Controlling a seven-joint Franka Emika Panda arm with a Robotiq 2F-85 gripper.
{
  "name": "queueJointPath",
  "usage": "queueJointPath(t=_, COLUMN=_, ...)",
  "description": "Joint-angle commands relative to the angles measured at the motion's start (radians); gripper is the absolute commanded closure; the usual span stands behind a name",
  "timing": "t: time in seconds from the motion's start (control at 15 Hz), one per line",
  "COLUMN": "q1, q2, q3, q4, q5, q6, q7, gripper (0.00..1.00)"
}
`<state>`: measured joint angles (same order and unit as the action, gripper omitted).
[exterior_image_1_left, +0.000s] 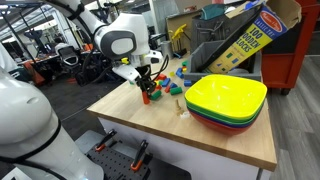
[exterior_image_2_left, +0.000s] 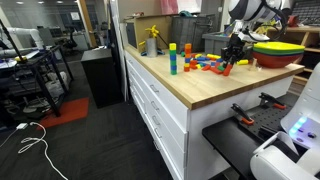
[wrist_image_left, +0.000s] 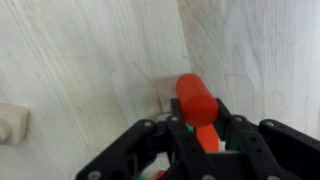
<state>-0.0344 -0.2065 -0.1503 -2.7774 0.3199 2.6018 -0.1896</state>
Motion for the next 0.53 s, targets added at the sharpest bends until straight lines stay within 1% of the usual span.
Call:
queueJointPath(t=0.0, q1=-0.007, q2=-0.048, q3=0.003, q4=0.001, q5=-0.026, q6=-0.071, q7=0.016, gripper=0.91)
queueJointPath(t=0.27, q1=0.022, q2=-0.095, q3=0.029, q4=0.004, q5=-0.019, q6=-0.126, q7=0.007, gripper=0.91)
queueJointPath(t=0.47, q1=0.064, q2=-0.111, q3=0.062, q4=0.005, q5=-0.003, q6=-0.12, q7=0.01, gripper=0.91)
